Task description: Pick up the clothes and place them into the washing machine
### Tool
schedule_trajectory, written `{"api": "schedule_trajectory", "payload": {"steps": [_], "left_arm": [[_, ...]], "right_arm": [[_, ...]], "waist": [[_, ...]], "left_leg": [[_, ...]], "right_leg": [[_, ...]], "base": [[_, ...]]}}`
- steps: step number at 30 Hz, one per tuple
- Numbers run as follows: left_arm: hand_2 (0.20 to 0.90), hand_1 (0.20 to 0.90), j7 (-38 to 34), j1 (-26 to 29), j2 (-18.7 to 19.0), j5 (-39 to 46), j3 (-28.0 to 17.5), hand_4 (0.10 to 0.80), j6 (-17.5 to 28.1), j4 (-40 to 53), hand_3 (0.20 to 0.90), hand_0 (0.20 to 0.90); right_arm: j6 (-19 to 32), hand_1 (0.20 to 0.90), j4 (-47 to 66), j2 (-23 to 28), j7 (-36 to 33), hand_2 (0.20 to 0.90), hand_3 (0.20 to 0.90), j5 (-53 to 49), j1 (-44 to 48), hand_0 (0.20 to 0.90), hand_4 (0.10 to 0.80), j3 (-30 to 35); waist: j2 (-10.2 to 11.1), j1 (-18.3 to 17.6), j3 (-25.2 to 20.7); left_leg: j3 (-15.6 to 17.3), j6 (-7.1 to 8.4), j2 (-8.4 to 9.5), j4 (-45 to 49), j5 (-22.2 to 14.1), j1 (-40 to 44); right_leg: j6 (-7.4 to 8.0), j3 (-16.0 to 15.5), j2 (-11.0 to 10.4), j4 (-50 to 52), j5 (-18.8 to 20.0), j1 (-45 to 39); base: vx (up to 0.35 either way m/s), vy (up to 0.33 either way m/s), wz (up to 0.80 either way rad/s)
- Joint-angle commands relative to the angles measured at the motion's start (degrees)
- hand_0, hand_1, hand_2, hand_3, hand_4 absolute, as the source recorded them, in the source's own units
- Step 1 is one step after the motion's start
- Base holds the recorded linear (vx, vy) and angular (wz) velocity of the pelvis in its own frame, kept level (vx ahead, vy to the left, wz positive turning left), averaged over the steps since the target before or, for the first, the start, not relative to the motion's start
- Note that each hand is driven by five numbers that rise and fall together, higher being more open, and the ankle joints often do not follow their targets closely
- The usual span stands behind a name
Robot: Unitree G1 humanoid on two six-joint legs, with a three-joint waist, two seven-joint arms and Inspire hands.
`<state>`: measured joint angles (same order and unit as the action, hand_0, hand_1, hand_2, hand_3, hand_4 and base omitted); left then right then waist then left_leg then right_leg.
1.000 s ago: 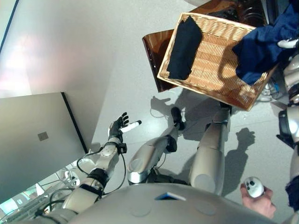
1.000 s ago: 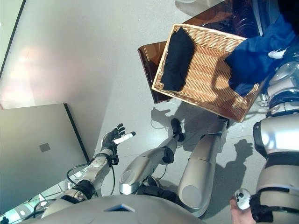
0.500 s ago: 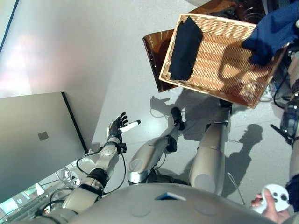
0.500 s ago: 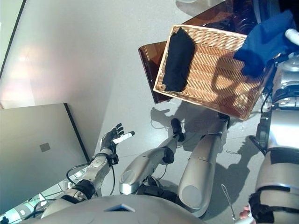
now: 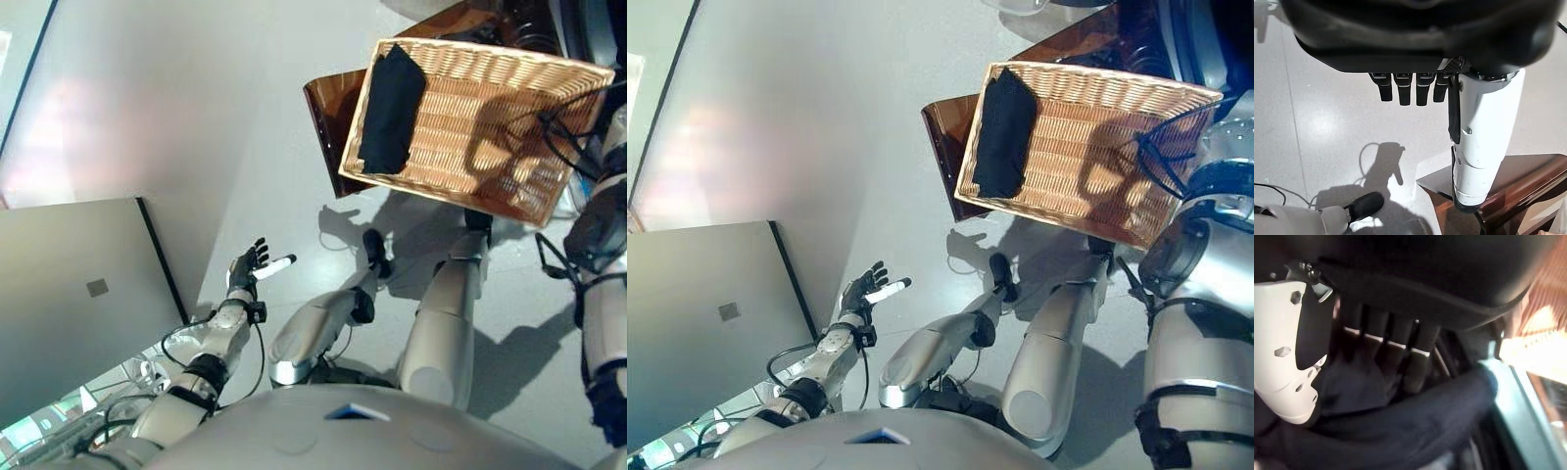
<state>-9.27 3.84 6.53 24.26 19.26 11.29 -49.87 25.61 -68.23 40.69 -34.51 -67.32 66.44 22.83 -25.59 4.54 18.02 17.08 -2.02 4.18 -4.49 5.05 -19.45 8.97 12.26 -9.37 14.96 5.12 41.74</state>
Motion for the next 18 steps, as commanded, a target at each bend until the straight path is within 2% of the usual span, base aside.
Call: {"api": "schedule_trajectory", "payload": {"steps": [1,7,8,9,10,15,18], "left_arm": [[0.9,0.9,-2.0,-2.7,1.8,1.6,0.6,0.8,0.7,-3.3,0.9,0.9],[0.9,0.9,-2.3,-2.5,2.1,1.5,0.3,0.8,1.3,-3.1,0.9,0.9],[0.9,0.9,-2.2,-2.5,2.2,1.4,0.2,0.8,1.5,-3.0,0.9,0.9],[0.9,0.9,-2.2,-2.5,2.2,1.4,0.2,0.8,1.5,-3.0,0.9,0.9],[0.9,0.9,-2.1,-2.4,2.3,1.6,0.2,0.8,1.7,-2.8,0.9,0.9],[0.9,0.9,-1.7,-2.3,2.9,0.8,-0.3,0.8,2.0,-2.7,0.9,0.9],[0.9,0.9,-1.6,-2.0,2.7,0.4,-0.8,0.8,2.3,-2.9,0.9,0.9]], "right_arm": [[7.8,0.2,6.4,7.3,-1.6,0.2,0.2,1.3,-1.7,0.2,0.3,-3.9],[5.2,0.2,6.6,7.9,-0.4,0.2,0.2,4.3,-2.5,0.2,0.3,-6.7],[4.1,0.447,6.2,8.1,0.4,0.447,0.447,5.4,-3.0,0.447,0.476,-7.7],[4.1,0.447,6.1,8.1,0.5,0.447,0.447,5.4,-2.9,0.447,0.476,-7.8],[3.4,0.9,5.1,8.6,0.7,0.9,0.9,6.1,-2.8,0.9,0.8,-8.6],[-2.3,0.9,0.3,10.2,2.7,0.9,0.9,11.9,-3.5,0.9,0.8,-13.0],[-4.4,0.9,0.0,9.5,3.3,0.9,0.9,15.7,-4.0,0.9,0.8,-15.4]], "waist": [[-4.0,-2.0,-3.2],[-3.9,-1.9,-3.0],[-3.8,-2.0,-2.9],[-3.8,-1.9,-2.9],[-3.8,-1.8,-3.0],[-3.1,-1.6,-3.2],[-3.0,-1.4,-3.1]], "left_leg": [[-2.6,7.88,-2.41,1.1,3.2,-3.6],[-2.4,7.72,-2.47,1.1,3.4,-3.7],[-2.2,7.68,-2.49,1.3,3.3,-3.8],[-2.2,7.69,-2.55,1.3,3.4,-3.8],[-2.1,7.68,-2.62,1.4,3.4,-3.9],[-2.1,7.65,-2.43,1.8,2.9,-3.4],[-1.9,7.59,-2.82,2.2,3.1,-3.6]], "right_leg": [[-2.23,-2.6,1.4,3.8,-7.7,-4.1],[-2.27,-2.4,1.5,4.1,-7.1,-3.5],[-2.23,-2.4,1.4,4.2,-7.1,-3.4],[-2.25,-2.3,1.5,4.2,-6.9,-3.4],[-2.25,-2.3,1.5,4.2,-6.8,-3.3],[-2.3,-2.5,1.2,4.8,-7.4,-3.6],[-2.55,-2.4,1.5,4.6,-6.6,-3.6]], "base": [[0.01,-0.006,0.03],[-0.006,-0.004,0.02],[0.0,0.0,0.0],[0.0,0.0,0.0],[0.0,0.0,0.0],[-0.006,-0.002,0.0],[-0.012,-0.002,0.0]]}}
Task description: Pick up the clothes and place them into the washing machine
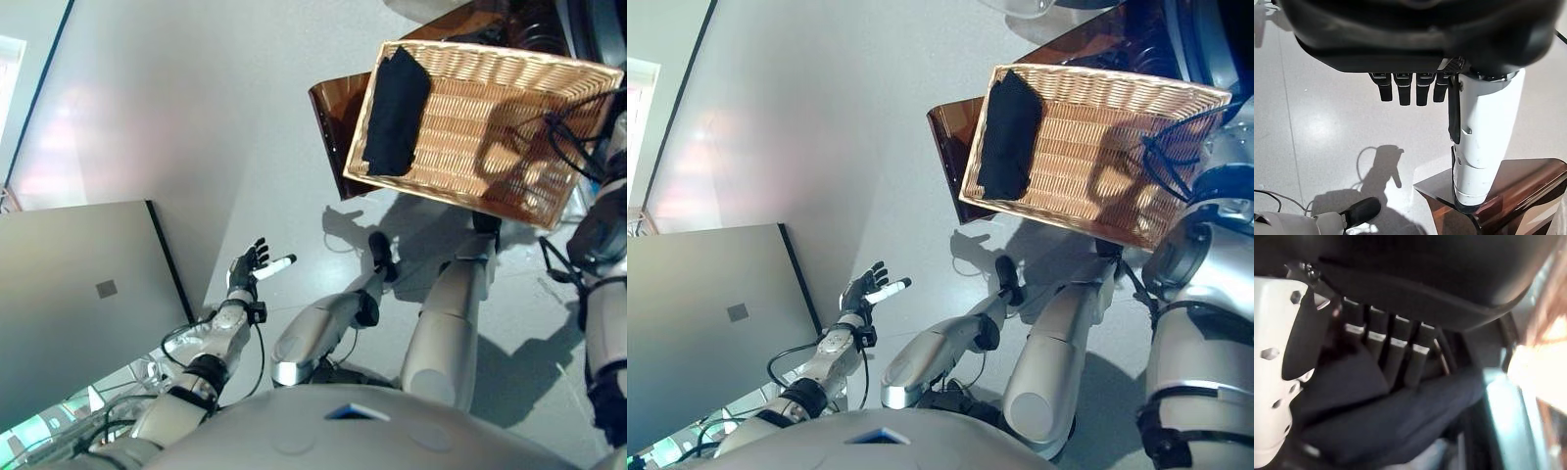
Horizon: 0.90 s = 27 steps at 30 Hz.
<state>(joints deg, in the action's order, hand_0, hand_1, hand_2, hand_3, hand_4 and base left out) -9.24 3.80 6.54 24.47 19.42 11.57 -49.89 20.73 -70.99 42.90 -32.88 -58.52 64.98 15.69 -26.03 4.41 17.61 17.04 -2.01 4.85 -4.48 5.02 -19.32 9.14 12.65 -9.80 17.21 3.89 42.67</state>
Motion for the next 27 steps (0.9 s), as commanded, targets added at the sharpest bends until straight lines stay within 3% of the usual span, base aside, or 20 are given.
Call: {"api": "schedule_trajectory", "payload": {"steps": [1,13,22,27], "left_arm": [[0.9,0.9,-1.7,-2.0,2.6,0.1,-1.0,0.8,2.0,-3.1,0.9,0.9],[0.9,0.9,-1.5,-0.8,3.1,-1.5,-4.5,0.8,2.3,-3.5,0.9,0.9],[0.9,0.9,-1.2,-1.5,4.4,-2.2,-8.1,0.8,2.2,-3.3,0.9,0.9],[0.9,0.9,-1.5,-1.9,4.7,-2.4,-10.3,0.8,2.7,-2.7,0.9,0.9]], "right_arm": [[0.6,0.9,2.8,6.8,1.6,0.9,0.9,7.1,-3.3,0.9,0.8,-8.0],[-4.1,0.9,6.4,-0.4,4.0,0.9,0.9,18.7,-17.0,0.9,0.8,-10.3],[-5.6,0.9,12.4,-6.1,7.8,0.9,0.9,24.0,-28.0,0.9,0.8,-12.0],[-5.7,0.9,17.4,-9.7,7.9,0.9,0.9,29.0,-36.2,0.9,0.8,-12.3]], "waist": [[-2.4,-1.4,-2.8],[0.6,-2.3,-2.4],[4.8,-3.1,-1.2],[9.1,-3.4,0.2]], "left_leg": [[-2.0,7.59,-3.33,2.2,2.7,-3.4],[-2.2,7.46,-3.9,3.8,2.3,-2.3],[-2.7,7.58,-4.65,4.2,2.4,-1.4],[-3.5,7.64,-5.73,4.6,2.5,-0.5]], "right_leg": [[-2.67,-2.9,1.7,2.5,-6.0,-4.9],[-2.96,-3.9,2.0,1.4,-4.8,-7.8],[-2.86,-5.5,2.1,-0.9,-3.6,-10.6],[-2.83,-7.0,2.3,-2.2,-3.0,-13.1]], "base": [[0.0,0.0,0.0],[-0.004,-0.002,-0.01],[-0.013,-0.014,0.03],[-0.003,-0.053,0.03]]}}
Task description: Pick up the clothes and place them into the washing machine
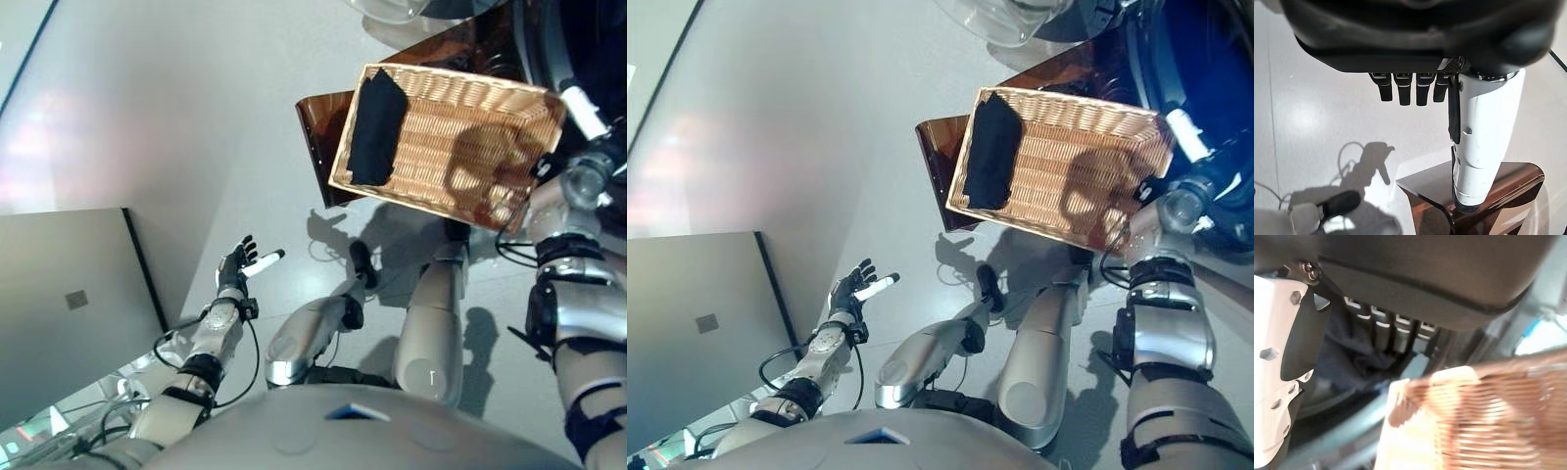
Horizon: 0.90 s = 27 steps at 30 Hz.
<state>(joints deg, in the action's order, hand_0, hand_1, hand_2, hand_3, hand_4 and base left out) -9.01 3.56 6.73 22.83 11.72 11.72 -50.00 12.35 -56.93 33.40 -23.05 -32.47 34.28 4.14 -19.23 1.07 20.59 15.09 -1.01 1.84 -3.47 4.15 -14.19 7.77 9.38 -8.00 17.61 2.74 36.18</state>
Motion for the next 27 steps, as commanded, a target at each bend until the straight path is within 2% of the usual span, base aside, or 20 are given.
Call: {"api": "schedule_trajectory", "payload": {"steps": [1,3,4,5,9,19,23,27], "left_arm": [[0.9,0.9,-1.9,-1.7,4.6,-0.8,-3.0,0.8,2.6,-2.5,0.9,0.9],[0.9,0.9,-2.4,-1.9,4.8,-1.2,-3.8,0.8,2.6,-2.3,0.9,0.9],[0.9,0.9,-2.4,-1.9,4.9,-1.2,-3.9,0.8,2.6,-2.3,0.9,0.9],[0.9,0.9,-3.4,-1.6,4.9,-1.8,-4.9,0.8,2.6,-3.0,0.9,0.9],[0.9,0.9,-5.2,-0.8,5.0,-3.1,-5.9,0.8,2.5,-5.1,0.9,0.9],[0.9,0.9,-8.5,1.1,6.7,-4.2,-7.3,0.8,2.1,-7.9,0.9,0.9],[0.9,0.9,-9.1,1.2,7.2,-4.5,-7.6,0.8,2.1,-8.2,0.9,0.9],[0.9,0.9,-9.5,1.6,8.2,-4.5,-7.7,0.8,2.1,-8.3,0.9,0.9]], "right_arm": [[3.0,0.9,4.9,-1.5,-1.9,0.9,0.9,3.4,-7.1,0.9,0.8,-0.9],[2.9,0.9,9.0,-3.5,-1.6,0.9,0.9,6.2,-10.2,0.9,0.8,-2.7],[2.8,0.9,9.2,-3.7,-1.7,0.9,0.9,6.3,-10.3,0.9,0.8,-2.7],[2.8,0.9,13.8,-6.9,-2.4,0.9,0.9,9.5,-13.4,0.9,0.8,-4.3],[2.4,0.9,14.1,-10.8,-3.7,0.9,0.9,13.4,-14.2,0.9,0.8,-7.6],[-1.4,0.9,13.1,-18.0,-5.9,0.9,0.9,21.9,-11.0,0.9,0.8,-16.9],[-1.6,0.9,13.8,-19.6,-4.7,0.9,0.9,22.7,-10.4,0.9,0.8,-19.8],[-2.2,0.9,11.2,-22.0,-3.1,0.9,0.9,24.7,-6.0,0.9,0.8,-25.1]], "waist": [[3.2,-0.1,-2.5],[4.9,-0.3,-1.9],[5.0,-0.3,-1.9],[7.0,-0.6,-1.3],[9.3,-0.1,-0.6],[12.4,1.7,0.6],[13.1,2.1,1.0],[13.9,3.6,1.6]], "left_leg": [[-1.7,6.63,-2.94,3.6,3.4,-5.3],[-1.9,6.59,-3.26,3.7,3.4,-5.0],[-1.9,6.59,-3.25,3.7,3.4,-5.0],[-2.2,6.58,-3.63,3.9,3.4,-4.7],[-2.9,6.4,-3.99,4.5,3.1,-4.0],[-4.4,6.13,-4.08,4.5,3.3,-3.5],[-5.0,6.12,-3.98,4.5,3.4,-3.5],[-5.8,6.01,-3.81,4.5,3.4,-3.3]], "right_leg": [[-1.42,-4.1,0.5,-3.0,-1.7,-7.4],[-1.39,-4.6,0.7,-3.6,-1.3,-8.1],[-1.39,-4.6,0.6,-3.6,-1.3,-8.2],[-1.39,-5.2,0.7,-4.0,-1.0,-8.9],[-1.39,-6.1,0.5,-4.8,-0.7,-10.7],[-1.24,-8.5,0.2,-5.8,-0.1,-12.8],[-1.2,-9.2,0.0,-5.9,0.0,-13.3],[-0.99,-10.4,-0.4,-6.6,0.3,-14.3]], "base": [[0.016,-0.07,0.15],[0.009,-0.046,0.15],[0.011,-0.056,0.09],[0.016,-0.06,0.07],[0.019,-0.04,-0.01],[0.007,0.004,0.09],[-0.002,0.014,0.08],[-0.002,0.02,0.14]]}}
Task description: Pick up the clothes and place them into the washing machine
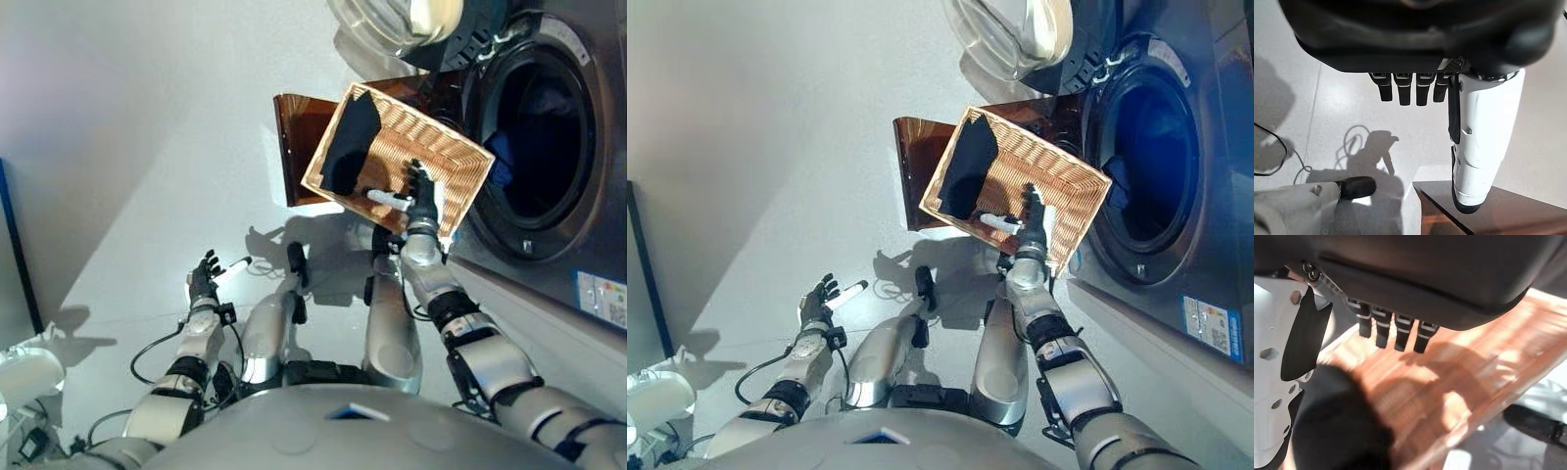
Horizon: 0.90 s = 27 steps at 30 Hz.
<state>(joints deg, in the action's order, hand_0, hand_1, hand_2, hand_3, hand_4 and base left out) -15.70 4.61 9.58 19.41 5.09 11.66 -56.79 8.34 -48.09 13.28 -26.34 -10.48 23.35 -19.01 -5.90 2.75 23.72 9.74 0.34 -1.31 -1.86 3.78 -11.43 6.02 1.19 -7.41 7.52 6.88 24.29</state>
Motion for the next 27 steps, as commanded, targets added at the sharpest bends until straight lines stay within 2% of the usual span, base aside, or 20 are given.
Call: {"api": "schedule_trajectory", "payload": {"steps": [1,5,12,21,27], "left_arm": [[0.9,0.9,-2.9,0.6,5.4,-1.1,-1.1,0.8,2.2,-1.5,0.9,0.9],[0.9,0.9,-3.1,1.6,6.4,-0.9,-0.5,0.8,2.5,-2.0,0.9,0.9],[0.9,0.9,-2.6,3.5,9.1,0.3,2.1,0.8,3.0,-0.8,0.9,0.9],[0.9,0.9,-2.4,3.9,11.0,0.8,3.5,0.8,3.0,1.6,0.9,0.9],[0.9,0.9,-2.3,3.3,11.9,1.6,4.2,0.8,2.8,4.2,0.9,0.9]], "right_arm": [[1.8,0.9,2.3,-1.8,0.2,0.9,0.9,2.7,5.0,0.9,0.8,-1.9],[1.5,0.9,-3.0,-4.0,0.0,0.9,0.9,1.7,10.5,0.9,0.8,-3.0],[1.1,0.9,-18.8,-5.7,0.5,0.9,0.9,-7.3,19.7,0.9,0.8,2.5],[-0.8,0.9,-26.0,-4.4,-0.3,0.9,0.9,-9.1,25.6,0.9,0.8,5.8],[-3.5,0.9,-30.3,-2.3,-1.8,0.9,0.9,-7.4,30.1,0.9,0.8,7.2]], "waist": [[0.5,2.0,-1.6],[0.7,3.7,-1.4],[0.4,8.0,-0.8],[1.1,10.6,0.8],[0.4,11.9,1.5]], "left_leg": [[-0.4,4.67,-0.7,2.9,3.9,-6.2],[-1.1,4.88,-0.54,2.4,4.4,-6.6],[-3.8,4.9,0.08,2.0,4.9,-7.1],[-5.2,3.91,0.82,5.2,3.6,-9.8],[-5.7,3.51,1.21,6.4,3.2,-11.5]], "right_leg": [[0.74,-2.2,-1.0,3.4,-3.6,-2.3],[0.97,-4.0,-1.6,2.8,-3.1,-2.7],[1.41,-7.6,-3.3,2.3,-3.2,-4.6],[1.62,-8.3,-3.8,2.3,-3.3,-4.5],[1.46,-8.2,-3.9,3.0,-3.7,-3.4]], "base": [[-0.016,0.025,0.07],[-0.007,0.021,0.19],[0.009,0.003,0.25],[0.008,0.019,0.15],[0.001,0.015,0.11]]}}
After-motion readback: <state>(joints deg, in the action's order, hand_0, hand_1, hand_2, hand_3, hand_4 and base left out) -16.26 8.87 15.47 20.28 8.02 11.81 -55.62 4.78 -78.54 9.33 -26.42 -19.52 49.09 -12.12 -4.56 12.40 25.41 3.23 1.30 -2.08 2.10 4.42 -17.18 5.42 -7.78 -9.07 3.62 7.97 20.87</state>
